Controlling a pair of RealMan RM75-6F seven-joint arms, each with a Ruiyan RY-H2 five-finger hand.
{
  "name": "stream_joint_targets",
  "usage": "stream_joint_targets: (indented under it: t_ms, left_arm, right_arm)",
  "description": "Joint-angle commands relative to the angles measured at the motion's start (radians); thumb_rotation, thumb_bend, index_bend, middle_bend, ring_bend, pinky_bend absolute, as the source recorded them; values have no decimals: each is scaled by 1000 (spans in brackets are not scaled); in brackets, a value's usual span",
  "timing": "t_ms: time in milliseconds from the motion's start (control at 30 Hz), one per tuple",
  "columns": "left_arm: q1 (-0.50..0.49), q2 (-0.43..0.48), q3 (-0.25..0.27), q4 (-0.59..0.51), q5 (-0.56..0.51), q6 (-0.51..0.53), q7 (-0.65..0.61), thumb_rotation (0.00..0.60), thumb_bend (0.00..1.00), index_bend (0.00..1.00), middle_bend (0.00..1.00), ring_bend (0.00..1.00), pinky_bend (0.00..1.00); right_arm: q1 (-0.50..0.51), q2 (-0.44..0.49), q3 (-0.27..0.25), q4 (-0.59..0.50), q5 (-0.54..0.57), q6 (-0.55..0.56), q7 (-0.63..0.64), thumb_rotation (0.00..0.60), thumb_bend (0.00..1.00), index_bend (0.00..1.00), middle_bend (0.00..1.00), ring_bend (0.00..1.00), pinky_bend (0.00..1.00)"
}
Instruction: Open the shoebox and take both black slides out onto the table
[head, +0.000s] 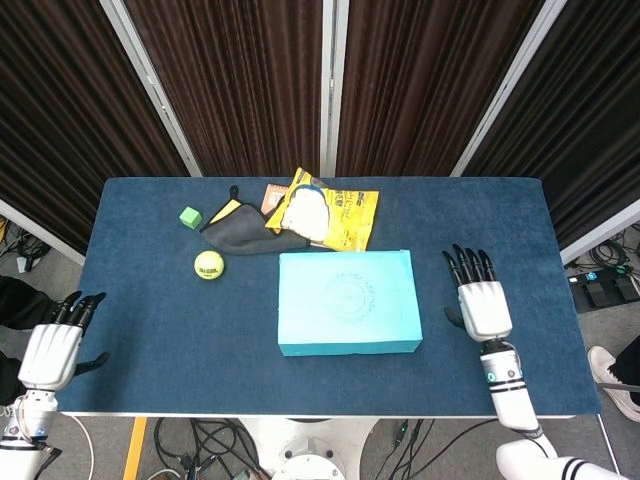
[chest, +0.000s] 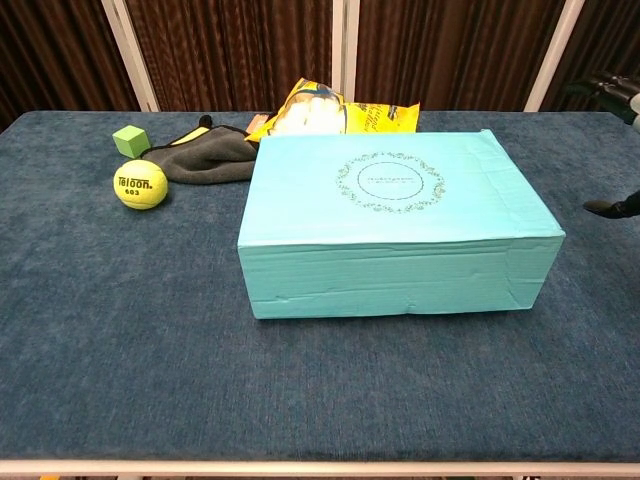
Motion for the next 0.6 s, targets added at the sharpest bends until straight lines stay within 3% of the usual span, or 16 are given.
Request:
stream_joint_targets:
  t_ms: [33, 433, 600]
  left_arm:
    - [0, -3, -1, 5, -2, -1, -4, 600, 0, 116, 172, 113, 321]
    - [1, -3, -4, 13, -3, 3, -13, 600, 0, 116, 172, 113, 321]
    - [0, -3, -4, 13, -2, 2, -14, 600, 0, 116, 173, 113, 321]
  right_arm:
    - [22, -20, 4, 18, -2, -14, 10, 600, 91, 0, 0, 0, 0]
    - [76, -46, -25, 22, -24, -53, 18, 600, 82, 0, 0, 0, 0]
    - [81, -43, -58, 6, -57, -54, 38, 600, 10, 0, 0, 0, 0]
